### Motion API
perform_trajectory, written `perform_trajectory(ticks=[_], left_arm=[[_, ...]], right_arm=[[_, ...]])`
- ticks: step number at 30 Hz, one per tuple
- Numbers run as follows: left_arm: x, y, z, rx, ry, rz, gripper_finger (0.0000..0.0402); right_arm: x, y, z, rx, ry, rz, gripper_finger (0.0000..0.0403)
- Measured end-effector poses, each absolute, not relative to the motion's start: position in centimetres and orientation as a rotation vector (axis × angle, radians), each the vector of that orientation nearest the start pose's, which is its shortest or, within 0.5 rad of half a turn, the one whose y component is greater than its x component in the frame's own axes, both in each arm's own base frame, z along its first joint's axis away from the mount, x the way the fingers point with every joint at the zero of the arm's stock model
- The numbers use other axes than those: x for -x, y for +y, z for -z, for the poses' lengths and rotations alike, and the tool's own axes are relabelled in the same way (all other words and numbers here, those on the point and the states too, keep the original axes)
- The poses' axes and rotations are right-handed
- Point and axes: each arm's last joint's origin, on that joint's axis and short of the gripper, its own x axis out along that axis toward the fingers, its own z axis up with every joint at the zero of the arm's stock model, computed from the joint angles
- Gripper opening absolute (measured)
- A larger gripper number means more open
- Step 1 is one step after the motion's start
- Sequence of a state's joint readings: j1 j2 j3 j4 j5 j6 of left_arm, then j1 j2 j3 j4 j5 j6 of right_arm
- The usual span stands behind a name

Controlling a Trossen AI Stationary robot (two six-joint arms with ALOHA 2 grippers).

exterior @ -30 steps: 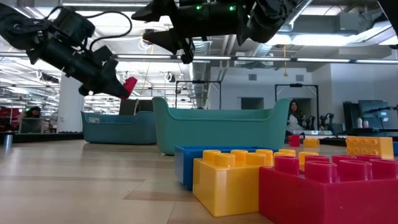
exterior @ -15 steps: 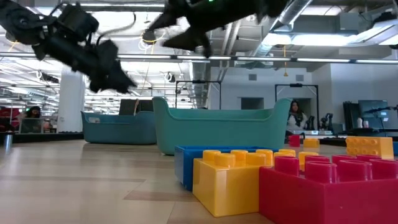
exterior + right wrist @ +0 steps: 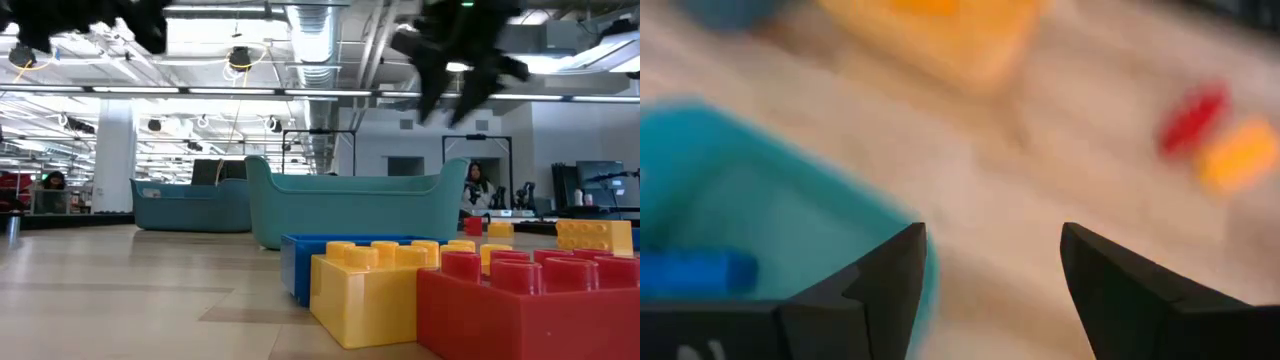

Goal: Sort & place blocks by color
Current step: Put the yellow game piece into the orange bin

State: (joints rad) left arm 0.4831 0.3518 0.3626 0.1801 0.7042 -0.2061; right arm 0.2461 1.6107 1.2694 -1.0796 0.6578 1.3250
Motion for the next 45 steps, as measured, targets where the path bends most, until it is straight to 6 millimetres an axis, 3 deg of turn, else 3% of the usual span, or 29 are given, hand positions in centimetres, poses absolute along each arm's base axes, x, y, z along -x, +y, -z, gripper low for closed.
perform_trajectory(ticks=[6,15,26,31,36,45], left_arm=[[-8.5,2.1,-27.9,0.027,-0.208,0.216,0.0186],[-9.2,2.6,-27.3,0.048,-0.153,0.156,0.018],[-10.6,3.3,-26.7,0.083,-0.086,0.131,0.018],[-11.0,3.5,-26.5,0.091,-0.071,0.132,0.018],[-11.1,3.6,-26.5,0.091,-0.07,0.13,0.018],[-11.1,3.6,-26.5,0.089,-0.072,0.127,0.018]], right_arm=[[-26.8,9.2,-23.9,-0.593,0.888,1.162,0.0255],[-25.6,11.3,-19.9,-0.728,1.112,1.226,0.0255],[-23.7,10.5,-17.6,-0.832,1.091,1.205,0.0255],[-21.4,9.6,-17.4,-0.905,0.959,1.114,0.0255],[-19.3,8.7,-16.6,-0.966,0.91,1.148,0.0255],[-19.5,8.7,-14.8,-0.92,0.945,1.203,0.0255]])
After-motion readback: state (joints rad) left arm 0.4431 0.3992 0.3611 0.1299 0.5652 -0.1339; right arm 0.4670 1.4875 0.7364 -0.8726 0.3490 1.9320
